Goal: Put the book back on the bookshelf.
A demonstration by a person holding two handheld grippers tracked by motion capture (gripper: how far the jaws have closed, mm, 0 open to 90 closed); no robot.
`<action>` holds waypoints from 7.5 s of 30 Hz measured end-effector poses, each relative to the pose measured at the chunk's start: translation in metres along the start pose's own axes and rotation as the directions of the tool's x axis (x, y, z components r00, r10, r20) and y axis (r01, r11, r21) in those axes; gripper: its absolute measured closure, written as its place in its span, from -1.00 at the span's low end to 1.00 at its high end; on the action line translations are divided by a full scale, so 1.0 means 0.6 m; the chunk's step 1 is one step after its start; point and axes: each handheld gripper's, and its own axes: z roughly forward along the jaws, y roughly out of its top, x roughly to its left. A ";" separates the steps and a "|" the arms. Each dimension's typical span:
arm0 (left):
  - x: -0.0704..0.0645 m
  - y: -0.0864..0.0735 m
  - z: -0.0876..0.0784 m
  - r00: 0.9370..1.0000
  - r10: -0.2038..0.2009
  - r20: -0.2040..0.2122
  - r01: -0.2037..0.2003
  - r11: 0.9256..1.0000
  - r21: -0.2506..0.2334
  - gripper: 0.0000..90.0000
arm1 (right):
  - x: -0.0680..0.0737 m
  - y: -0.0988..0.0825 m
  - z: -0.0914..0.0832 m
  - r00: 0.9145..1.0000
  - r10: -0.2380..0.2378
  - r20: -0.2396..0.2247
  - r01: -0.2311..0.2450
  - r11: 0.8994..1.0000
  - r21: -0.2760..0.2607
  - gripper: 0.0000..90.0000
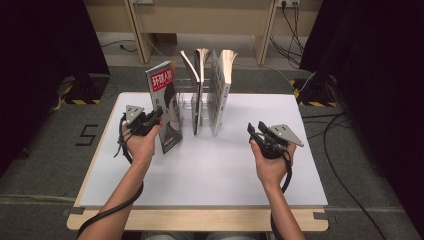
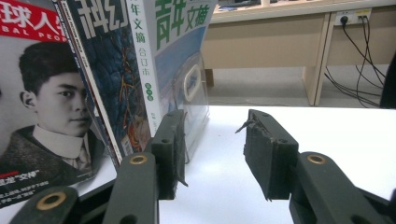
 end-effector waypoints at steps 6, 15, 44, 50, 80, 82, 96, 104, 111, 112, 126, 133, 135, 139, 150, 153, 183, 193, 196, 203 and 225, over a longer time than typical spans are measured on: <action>-0.001 0.008 -0.006 0.999 0.041 0.002 -0.041 0.998 -0.044 0.92 | -0.002 -0.005 0.002 1.000 -0.002 0.003 0.002 1.000 0.007 0.29; 0.005 0.040 0.000 0.995 0.100 -0.011 -0.101 0.990 -0.099 0.92 | -0.004 -0.008 0.002 1.000 -0.004 0.007 0.004 1.000 0.013 0.30; 0.031 0.089 0.085 0.991 0.124 -0.053 -0.133 0.966 -0.220 0.92 | -0.010 -0.013 -0.003 1.000 0.002 0.009 -0.002 1.000 -0.002 0.30; 0.038 0.036 0.073 0.988 0.130 -0.080 -0.141 0.977 -0.158 0.92 | -0.008 -0.014 -0.001 1.000 0.001 0.006 -0.001 1.000 0.003 0.30; 0.073 0.063 0.092 0.995 -0.068 -0.074 0.062 0.995 -0.077 0.91 | -0.007 -0.021 0.007 1.000 0.011 -0.010 -0.010 0.999 0.050 0.27; 0.062 0.075 0.090 0.998 -0.034 -0.055 0.028 0.995 -0.097 0.91 | -0.006 -0.021 0.007 1.000 0.008 -0.011 -0.008 0.999 0.048 0.27; 0.037 0.122 0.096 0.994 0.094 -0.046 -0.102 0.972 -0.212 0.92 | -0.006 -0.022 0.009 1.000 0.002 -0.012 -0.002 0.999 0.046 0.27; 0.048 0.132 0.111 0.994 0.083 -0.065 -0.096 0.962 -0.254 0.92 | -0.005 -0.023 0.009 1.000 0.000 -0.014 0.001 0.999 0.047 0.27; 0.058 0.100 0.115 0.990 0.116 -0.085 -0.133 0.962 -0.238 0.91 | -0.005 -0.027 0.013 1.000 -0.004 -0.017 0.005 0.999 0.054 0.27; 0.059 0.091 0.115 0.989 0.120 -0.086 -0.137 0.963 -0.232 0.91 | -0.005 -0.028 0.013 1.000 -0.007 -0.018 0.008 0.999 0.054 0.27; 0.082 0.076 0.088 0.999 0.025 -0.020 -0.028 0.987 -0.156 0.79 | 0.000 -0.028 0.014 1.000 -0.008 -0.020 0.009 0.998 0.061 0.27; 0.083 0.089 0.080 1.000 -0.026 -0.013 0.024 0.992 -0.124 0.71 | 0.002 -0.027 0.013 1.000 -0.007 -0.023 0.009 0.998 0.060 0.27; 0.082 0.091 0.079 0.999 -0.043 -0.008 0.042 0.993 -0.108 0.67 | 0.002 -0.026 0.012 1.000 -0.008 -0.023 0.010 0.998 0.058 0.27; 0.083 0.104 0.082 0.997 -0.066 -0.026 0.063 0.993 -0.096 0.58 | 0.003 -0.026 0.012 1.000 -0.006 -0.025 0.007 0.998 0.061 0.27; 0.077 0.119 0.083 0.994 -0.089 -0.071 0.087 0.996 -0.022 0.87 | 0.001 -0.028 0.014 1.000 0.001 -0.029 0.001 0.997 0.075 0.26; 0.072 0.121 0.080 0.995 -0.078 -0.065 0.076 0.997 -0.028 0.91 | 0.001 -0.028 0.014 1.000 0.003 -0.029 0.000 0.997 0.076 0.26; 0.054 0.142 0.102 0.996 0.009 -0.094 -0.025 0.985 -0.169 0.92 | 0.000 -0.032 0.018 1.000 -0.003 -0.029 0.005 0.996 0.085 0.26; 0.067 0.112 0.103 0.992 -0.011 -0.127 -0.011 0.986 -0.168 0.92 | -0.001 -0.032 0.017 1.000 0.000 -0.029 0.002 0.997 0.083 0.26; 0.069 0.110 0.102 0.991 -0.017 -0.131 -0.006 0.986 -0.169 0.91 | 0.000 -0.032 0.017 1.000 -0.004 -0.031 0.006 0.996 0.084 0.26; 0.076 0.113 0.099 0.992 -0.037 -0.122 0.020 0.991 -0.134 0.81 | 0.001 -0.032 0.017 1.000 -0.003 -0.030 0.006 0.996 0.084 0.26; 0.099 0.114 0.087 0.990 -0.071 -0.124 0.062 0.995 -0.076 0.31 | 0.003 -0.033 0.017 1.000 -0.006 -0.030 0.009 0.996 0.089 0.26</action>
